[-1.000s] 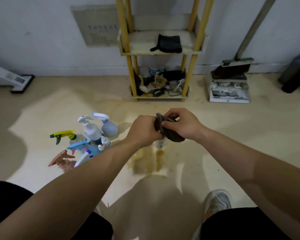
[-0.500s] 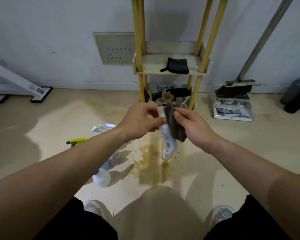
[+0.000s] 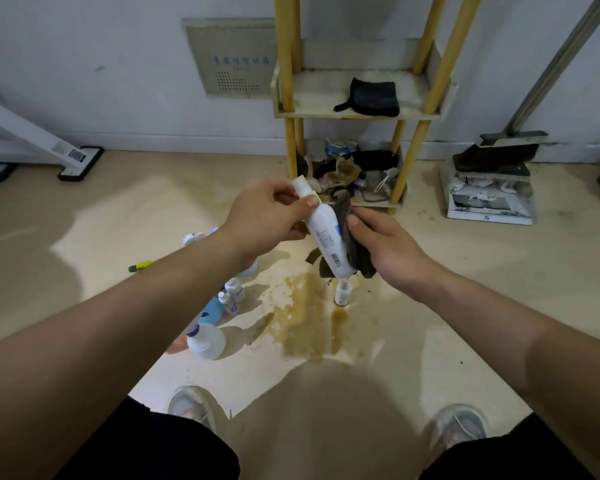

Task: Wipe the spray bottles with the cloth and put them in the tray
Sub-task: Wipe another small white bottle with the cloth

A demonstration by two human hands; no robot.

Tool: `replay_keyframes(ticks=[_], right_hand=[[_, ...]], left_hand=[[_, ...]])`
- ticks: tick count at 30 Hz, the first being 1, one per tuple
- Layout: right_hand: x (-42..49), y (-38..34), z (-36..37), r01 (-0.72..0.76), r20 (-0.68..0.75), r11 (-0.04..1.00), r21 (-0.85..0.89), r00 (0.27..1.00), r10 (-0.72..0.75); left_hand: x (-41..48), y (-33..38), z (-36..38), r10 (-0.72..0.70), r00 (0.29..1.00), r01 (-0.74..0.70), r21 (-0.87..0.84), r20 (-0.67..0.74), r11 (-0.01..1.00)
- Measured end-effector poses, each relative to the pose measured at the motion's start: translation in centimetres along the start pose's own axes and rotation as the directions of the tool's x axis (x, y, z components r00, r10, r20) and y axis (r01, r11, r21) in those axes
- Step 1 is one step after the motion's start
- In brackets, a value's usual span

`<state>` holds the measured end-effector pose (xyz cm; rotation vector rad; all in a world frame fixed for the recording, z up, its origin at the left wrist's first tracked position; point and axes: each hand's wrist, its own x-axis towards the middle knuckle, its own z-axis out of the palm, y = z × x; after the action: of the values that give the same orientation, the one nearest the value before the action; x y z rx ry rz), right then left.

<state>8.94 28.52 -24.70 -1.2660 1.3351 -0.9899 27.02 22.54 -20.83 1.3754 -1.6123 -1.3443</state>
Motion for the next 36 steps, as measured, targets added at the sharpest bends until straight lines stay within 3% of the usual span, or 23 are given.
replay_keyframes(ticks=[2,4,7,10,13,15,18,22,29,32,34,36], right_hand=[[0.2,-0.3,0.4,0.119,-0.036,0.975,-0.188,0.991,-0.127],[0.4,-0.2,0.8,0.211,0.006,0.846,-0.490,0.971,-0.239],[0.8,-0.3,1.3,0.166,0.014,0.704,-0.691,0.976,-0.217],[1.5,-0.1,0.8,0.188,0.021,0.769,-0.611,0.975,-0.222],[2.0,-0.1,-0.3,0.152,0.094,0.928,-0.340,0.987,-0.127],[2.0,-0.1,-1.0,0.113,0.120,0.977,-0.183,0.989,-0.092],[1.9,-0.3,-1.5,-0.016,0.163,0.997,0.070,0.987,0.004],[1.4,-0.6,-1.3,-0.171,0.281,0.921,0.350,0.957,0.071],[1.6,-0.6,0.1,-0.125,0.157,0.953,0.276,0.984,0.083],[1.6,-1.0,0.9,-0.033,0.042,0.997,0.069,0.999,0.030],[1.3,-1.1,1.4,0.041,0.099,0.998,-0.037,0.994,-0.037],[1.1,-0.8,1.5,0.170,0.113,0.935,-0.310,0.983,-0.142]], left_hand=[[0.5,-0.5,0.5,-0.017,0.999,0.017,-0.007,-0.038,1.000],[1.0,-0.9,1.0,-0.051,0.997,0.049,-0.032,-0.060,0.998],[1.5,-1.1,1.4,-0.145,0.987,0.138,-0.099,-0.074,0.985],[1.5,-0.9,1.4,-0.245,0.968,0.234,-0.166,-0.049,0.958],[1.4,-0.9,0.9,-0.265,0.964,0.264,-0.155,0.017,0.952],[1.4,-0.8,0.4,-0.255,0.962,0.266,-0.126,0.094,0.956],[1.9,-0.5,-0.8,-0.213,0.950,0.244,-0.115,0.230,0.963],[2.2,-0.7,-1.6,-0.133,0.947,0.171,-0.112,0.292,0.979],[1.4,-1.7,0.6,-0.067,0.997,0.069,-0.084,0.027,0.994],[1.5,-2.4,1.1,-0.098,0.993,0.095,-0.037,-0.068,0.995],[1.6,-2.8,1.4,-0.125,0.985,0.124,-0.017,-0.116,0.992],[1.5,-3.0,1.7,-0.158,0.977,0.158,-0.016,-0.145,0.987]])
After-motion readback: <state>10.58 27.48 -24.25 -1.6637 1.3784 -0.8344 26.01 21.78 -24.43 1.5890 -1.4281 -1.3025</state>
